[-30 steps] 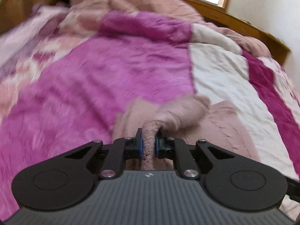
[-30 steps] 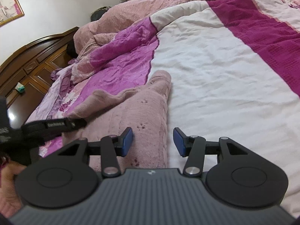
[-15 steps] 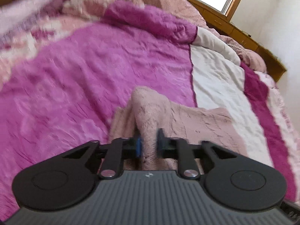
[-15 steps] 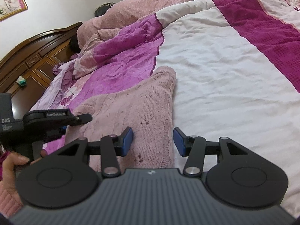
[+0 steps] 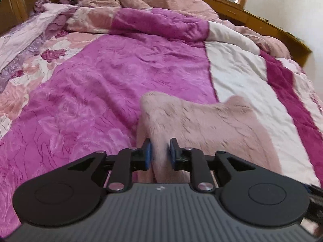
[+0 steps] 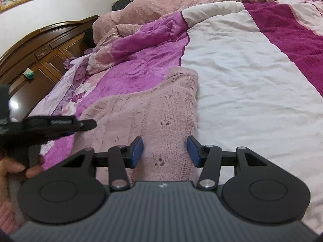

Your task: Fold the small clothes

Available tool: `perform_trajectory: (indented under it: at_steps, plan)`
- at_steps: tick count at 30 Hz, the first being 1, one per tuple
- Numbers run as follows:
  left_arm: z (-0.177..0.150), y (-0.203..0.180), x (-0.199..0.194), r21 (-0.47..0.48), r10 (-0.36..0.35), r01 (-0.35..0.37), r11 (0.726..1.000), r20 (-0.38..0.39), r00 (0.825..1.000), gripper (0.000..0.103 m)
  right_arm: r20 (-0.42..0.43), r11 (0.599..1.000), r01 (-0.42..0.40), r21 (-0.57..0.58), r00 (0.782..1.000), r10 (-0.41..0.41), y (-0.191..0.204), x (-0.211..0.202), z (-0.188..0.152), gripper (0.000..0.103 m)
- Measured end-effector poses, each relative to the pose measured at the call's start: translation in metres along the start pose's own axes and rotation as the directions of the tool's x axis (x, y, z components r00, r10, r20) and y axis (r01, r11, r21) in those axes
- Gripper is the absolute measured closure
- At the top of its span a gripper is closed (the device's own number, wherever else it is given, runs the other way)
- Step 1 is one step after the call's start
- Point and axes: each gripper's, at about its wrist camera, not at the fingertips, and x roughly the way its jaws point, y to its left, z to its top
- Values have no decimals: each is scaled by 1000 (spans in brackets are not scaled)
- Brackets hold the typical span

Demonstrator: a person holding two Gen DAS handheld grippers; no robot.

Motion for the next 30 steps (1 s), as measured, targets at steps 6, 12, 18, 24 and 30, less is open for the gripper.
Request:
perform_trajectory:
  at_steps: [6,12,18,24,30]
  plan:
    - [-24,2,-37,7,-73,73,997,-37,997,64,4,1000,4,13,1000,-4,0,-4,-1,51]
    - [-50,-10,-46,97,-64,77,992,-128,990,53,3,999,18,26,1000,-18,1,-6,-3,51]
    - [-58,4,-57,58,39,-35,998,-68,997,90,2,1000,1,19,1000,-1,7,-9,-3,51]
    - [-65,22,-52,46,50,-45,998,-113,992,89,-4,997,12,-77,1000,-12,23,-3,-11,51]
    - [-55,14,-59,29,14,-11,1000,-80,997,84,-28,996,13,-85,999,-15,15,-6,-10,51]
